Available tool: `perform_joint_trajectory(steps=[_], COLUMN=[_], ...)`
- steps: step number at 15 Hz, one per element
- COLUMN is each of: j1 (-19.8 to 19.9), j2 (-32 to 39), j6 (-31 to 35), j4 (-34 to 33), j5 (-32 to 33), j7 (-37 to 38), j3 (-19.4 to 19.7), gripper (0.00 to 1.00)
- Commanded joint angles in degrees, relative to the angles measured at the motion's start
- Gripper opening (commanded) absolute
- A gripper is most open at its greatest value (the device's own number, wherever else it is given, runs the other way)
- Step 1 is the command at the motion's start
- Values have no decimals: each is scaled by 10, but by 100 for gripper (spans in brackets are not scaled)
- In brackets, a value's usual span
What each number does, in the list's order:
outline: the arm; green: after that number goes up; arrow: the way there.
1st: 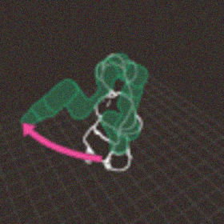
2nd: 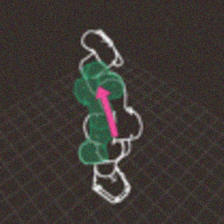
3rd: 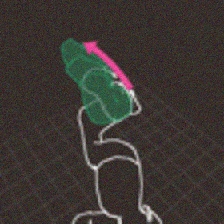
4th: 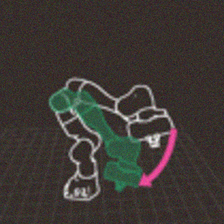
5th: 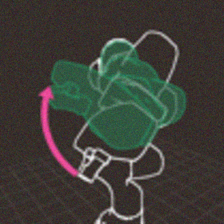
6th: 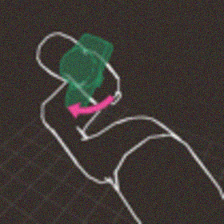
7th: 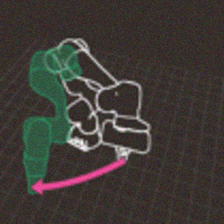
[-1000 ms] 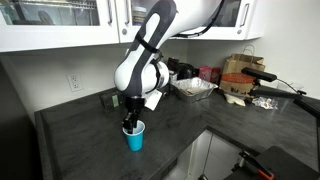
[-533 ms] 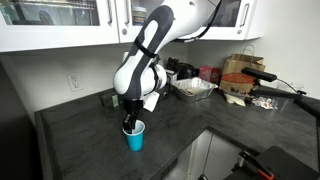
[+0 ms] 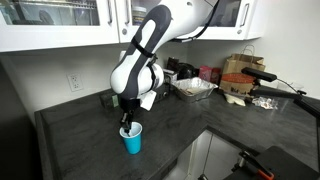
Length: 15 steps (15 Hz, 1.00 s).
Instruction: Remove the pen from the blue cup
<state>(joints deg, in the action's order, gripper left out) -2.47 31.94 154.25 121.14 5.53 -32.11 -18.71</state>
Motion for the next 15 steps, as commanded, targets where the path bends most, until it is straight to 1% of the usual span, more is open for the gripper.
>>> perform_joint_trajectory(steps=[1,5,7,9,10,12,14,15], j1=[9,19,28,41,52,63,61,49], j2=[-20,-62,-87,-119,-137,-172,-211,-230], j6=[-25,-60,-79,-86,-71,-58,-74,-86], j4=[2,17,26,43,56,73,80,82], j5=[-1,-11,-27,-65,-95,-156,-214,-219], j7=[-6,-10,-25,-52,-81,-123,-161,-152], j3=[-6,-9,-18,-35,-50,-69,-71,-54], gripper=[6,6,6,6,6,6,6,6])
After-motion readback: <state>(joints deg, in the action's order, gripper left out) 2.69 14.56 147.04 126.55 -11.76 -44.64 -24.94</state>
